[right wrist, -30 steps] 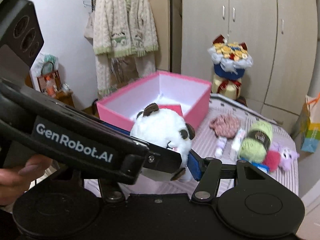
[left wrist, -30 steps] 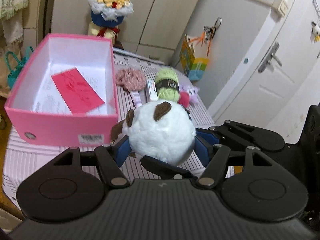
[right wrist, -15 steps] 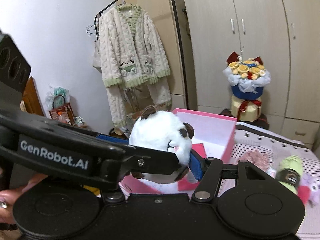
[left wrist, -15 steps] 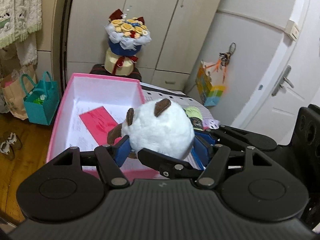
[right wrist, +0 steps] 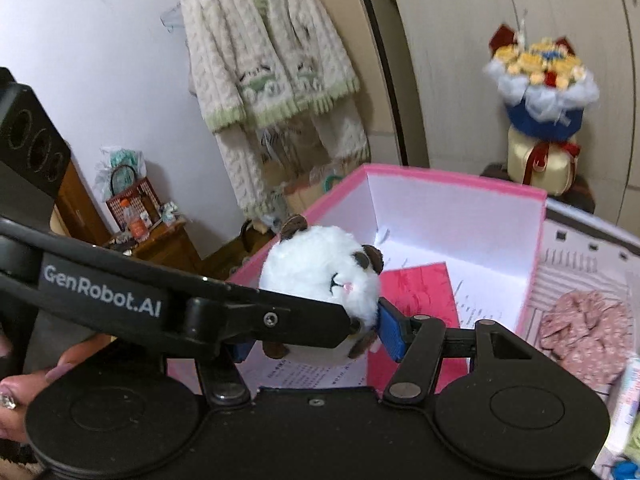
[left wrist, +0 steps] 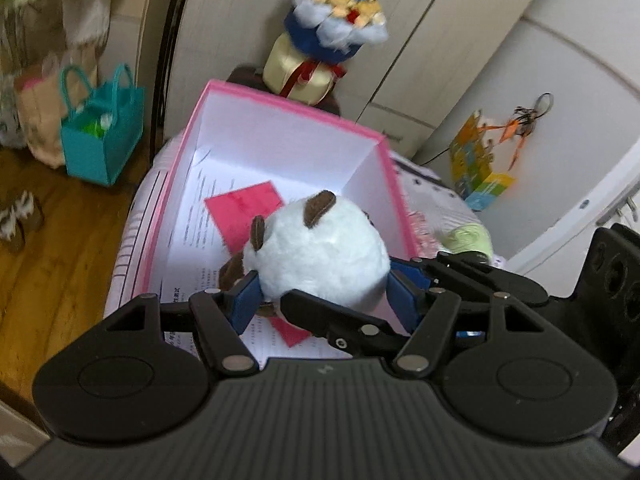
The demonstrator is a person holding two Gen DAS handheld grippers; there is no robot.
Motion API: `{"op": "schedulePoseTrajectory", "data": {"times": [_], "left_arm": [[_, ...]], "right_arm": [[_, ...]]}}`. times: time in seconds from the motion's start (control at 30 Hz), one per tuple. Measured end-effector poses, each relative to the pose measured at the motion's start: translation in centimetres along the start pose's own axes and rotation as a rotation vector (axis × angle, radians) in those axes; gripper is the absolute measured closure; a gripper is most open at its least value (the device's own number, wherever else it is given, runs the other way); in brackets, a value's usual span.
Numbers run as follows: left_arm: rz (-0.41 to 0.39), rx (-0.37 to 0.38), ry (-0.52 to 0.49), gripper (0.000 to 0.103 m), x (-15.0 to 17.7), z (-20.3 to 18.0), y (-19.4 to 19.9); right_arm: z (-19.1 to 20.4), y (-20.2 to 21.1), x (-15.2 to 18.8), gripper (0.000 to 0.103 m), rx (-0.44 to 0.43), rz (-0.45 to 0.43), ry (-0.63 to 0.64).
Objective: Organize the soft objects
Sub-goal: 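Lift the white plush toy with the left gripper over the pink box, then lower the plush toy into the box and open the left gripper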
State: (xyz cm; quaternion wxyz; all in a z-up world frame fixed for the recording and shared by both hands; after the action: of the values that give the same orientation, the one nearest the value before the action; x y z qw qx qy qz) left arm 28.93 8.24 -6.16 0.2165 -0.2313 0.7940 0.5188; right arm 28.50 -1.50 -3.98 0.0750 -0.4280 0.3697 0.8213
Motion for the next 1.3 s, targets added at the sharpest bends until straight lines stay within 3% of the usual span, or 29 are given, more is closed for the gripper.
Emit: {"op": "schedulePoseTrajectory", "data": {"times": [0.37,0.6,0.77,1.3], "left_arm": [[0.041,0.007,0.010,0.039,0.1,1.4,-2.8],[-0.012,-0.043,-0.024,0.033,0.5,1.0,-2.2],[-0.091,-0.077,-0.097,0.029,0.9,-0.2,0.4],[-0.237,-0.068,-0.342,0.029,4.9,-5.8,11.7]], "right_arm": [[-0.9,-2.6,0.8,0.036,0.042,0.157,0.078],[-1.7,-2.5,1.5,0.033,0.162,0.195,0.086],[-0.4,0.0,1.9,0.032,0.121,0.161,0.076],[3.5,11.2,3.2,0.032,0.111,0.044,0.122]]}}
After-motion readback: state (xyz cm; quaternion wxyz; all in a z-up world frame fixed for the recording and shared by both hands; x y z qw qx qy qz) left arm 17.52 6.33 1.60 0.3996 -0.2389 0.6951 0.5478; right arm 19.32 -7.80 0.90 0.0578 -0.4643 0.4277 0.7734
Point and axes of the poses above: each gripper's, at about its wrist camera, not at the fingertips, and y roughly against the way its jaws point, z to its left, x to its underside, the point moved 10 cm from there along -y, roughly the way its jaws point, and after that the axes turned 5 degrees about -x, right-handed, at the moved point
